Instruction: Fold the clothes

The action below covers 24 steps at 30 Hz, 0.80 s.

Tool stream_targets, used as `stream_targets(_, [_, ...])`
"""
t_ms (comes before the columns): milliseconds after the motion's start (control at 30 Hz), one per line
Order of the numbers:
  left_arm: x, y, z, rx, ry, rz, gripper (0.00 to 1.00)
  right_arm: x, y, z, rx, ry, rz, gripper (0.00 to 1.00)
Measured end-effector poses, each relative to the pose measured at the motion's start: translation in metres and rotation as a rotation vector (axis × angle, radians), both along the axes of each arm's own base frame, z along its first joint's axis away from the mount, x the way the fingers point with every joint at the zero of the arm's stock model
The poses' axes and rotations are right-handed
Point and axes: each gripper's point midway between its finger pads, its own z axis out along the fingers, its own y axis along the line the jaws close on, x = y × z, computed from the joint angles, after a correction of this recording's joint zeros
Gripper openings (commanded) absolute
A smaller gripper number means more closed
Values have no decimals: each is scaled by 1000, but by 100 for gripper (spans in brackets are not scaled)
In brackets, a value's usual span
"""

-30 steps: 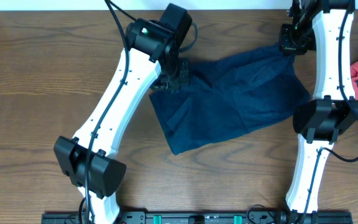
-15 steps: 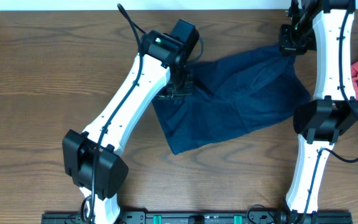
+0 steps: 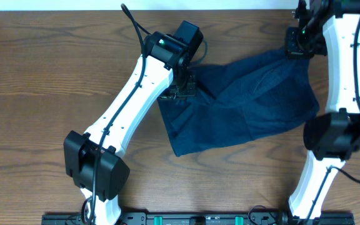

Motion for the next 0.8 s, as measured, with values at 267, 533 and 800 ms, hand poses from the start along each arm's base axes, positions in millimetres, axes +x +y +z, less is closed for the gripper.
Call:
stream_targets(267, [-1, 1, -2, 13, 2, 0, 6, -49, 0, -51, 1, 40, -15, 2])
stream_targets(533, [-30, -16, -21, 49, 63, -32, 6, -103, -20, -110, 52, 249, -132, 2])
stream_targets(800, [-76, -62, -29, 63, 82, -122, 6, -115, -68, -109, 116, 255, -312, 2])
